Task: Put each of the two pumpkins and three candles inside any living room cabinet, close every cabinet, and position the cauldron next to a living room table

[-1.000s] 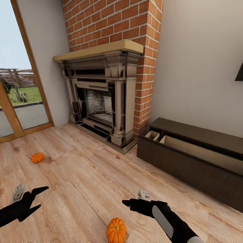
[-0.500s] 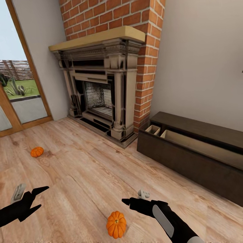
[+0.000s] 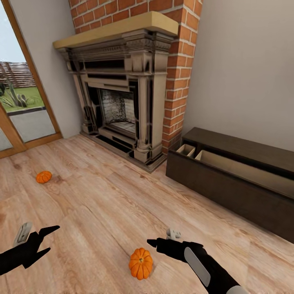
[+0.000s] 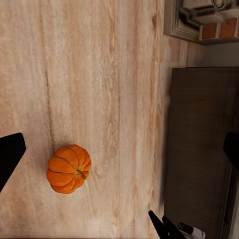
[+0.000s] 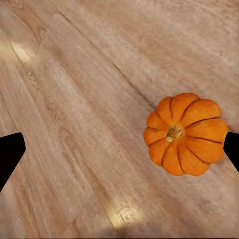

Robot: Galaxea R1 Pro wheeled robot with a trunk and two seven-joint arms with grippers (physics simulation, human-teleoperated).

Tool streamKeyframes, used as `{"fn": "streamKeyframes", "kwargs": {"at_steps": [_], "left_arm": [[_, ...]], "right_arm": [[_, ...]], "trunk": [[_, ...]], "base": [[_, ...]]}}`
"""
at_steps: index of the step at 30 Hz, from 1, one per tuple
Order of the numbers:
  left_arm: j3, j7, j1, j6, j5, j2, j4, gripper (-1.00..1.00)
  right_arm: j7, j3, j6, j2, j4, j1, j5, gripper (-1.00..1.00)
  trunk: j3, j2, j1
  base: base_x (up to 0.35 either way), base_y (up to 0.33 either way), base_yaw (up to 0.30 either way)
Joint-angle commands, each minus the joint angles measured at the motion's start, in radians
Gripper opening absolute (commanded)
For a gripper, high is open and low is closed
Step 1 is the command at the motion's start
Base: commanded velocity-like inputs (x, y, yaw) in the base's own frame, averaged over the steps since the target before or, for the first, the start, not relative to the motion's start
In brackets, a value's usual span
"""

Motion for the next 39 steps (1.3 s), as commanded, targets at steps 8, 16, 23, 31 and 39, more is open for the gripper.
{"fn": "streamKeyframes", "kwargs": {"at_steps": [8,16,23,31,39], "left_arm": [[-0.002,0.010,-0.001,0.003,0.011,-0.002,0.000,1.00],[-0.002,0.010,-0.001,0.003,0.011,-0.002,-0.001,1.00],[-0.002,0.010,-0.001,0.003,0.011,-0.002,0.000,1.00],[-0.002,0.010,-0.001,0.003,0.011,-0.002,0.000,1.00],[-0.002,0.010,-0.001,0.003,0.011,-0.002,0.000,1.00]], "right_arm": [[0.002,0.002,0.005,-0.001,-0.001,-0.001,-0.003,1.00],[0.002,0.002,0.005,-0.001,-0.002,-0.001,-0.003,1.00],[0.006,-0.101,-0.008,-0.001,-0.002,-0.001,-0.002,1.00],[0.007,-0.182,-0.015,0.000,0.001,-0.001,-0.002,1.00],[0.003,-0.185,-0.017,0.001,0.007,-0.001,-0.002,1.00]], "trunk": [[-0.032,-0.002,0.003],[-0.063,-0.004,0.007],[-0.090,-0.006,0.010],[-0.121,-0.008,0.014],[-0.152,-0.010,0.017]], "base": [[0.000,0.000,0.000],[0.000,0.000,0.000],[0.000,0.000,0.000],[0.000,0.000,0.000],[0.000,0.000,0.000]]}}
